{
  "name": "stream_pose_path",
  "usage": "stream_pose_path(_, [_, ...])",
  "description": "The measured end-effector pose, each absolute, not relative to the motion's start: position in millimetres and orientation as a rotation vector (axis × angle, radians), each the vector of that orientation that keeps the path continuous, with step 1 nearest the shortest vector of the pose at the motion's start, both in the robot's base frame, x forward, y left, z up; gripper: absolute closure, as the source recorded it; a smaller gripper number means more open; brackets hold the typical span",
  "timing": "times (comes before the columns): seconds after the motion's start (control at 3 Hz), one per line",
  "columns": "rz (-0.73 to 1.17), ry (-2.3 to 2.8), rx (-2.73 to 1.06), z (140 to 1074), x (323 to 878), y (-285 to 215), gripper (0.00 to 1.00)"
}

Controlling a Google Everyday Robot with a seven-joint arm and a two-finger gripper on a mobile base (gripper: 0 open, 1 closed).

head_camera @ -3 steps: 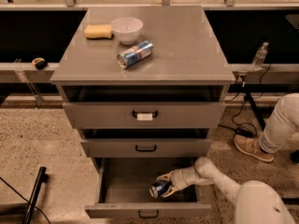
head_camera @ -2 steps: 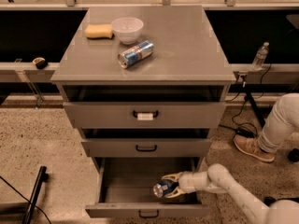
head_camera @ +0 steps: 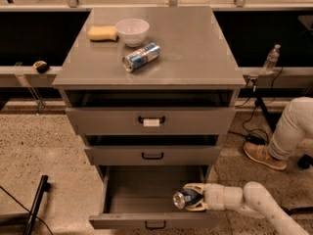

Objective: Pick pepsi can from bottom drawer and place on counter

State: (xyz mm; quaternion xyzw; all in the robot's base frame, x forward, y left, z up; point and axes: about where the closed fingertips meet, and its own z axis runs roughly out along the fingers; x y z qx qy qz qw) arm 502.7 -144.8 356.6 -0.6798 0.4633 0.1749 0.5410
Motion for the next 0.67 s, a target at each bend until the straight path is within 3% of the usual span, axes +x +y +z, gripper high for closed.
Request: stream_pose_path(0.67, [0.260,1.134,-1.533,475,464,-218,1.00])
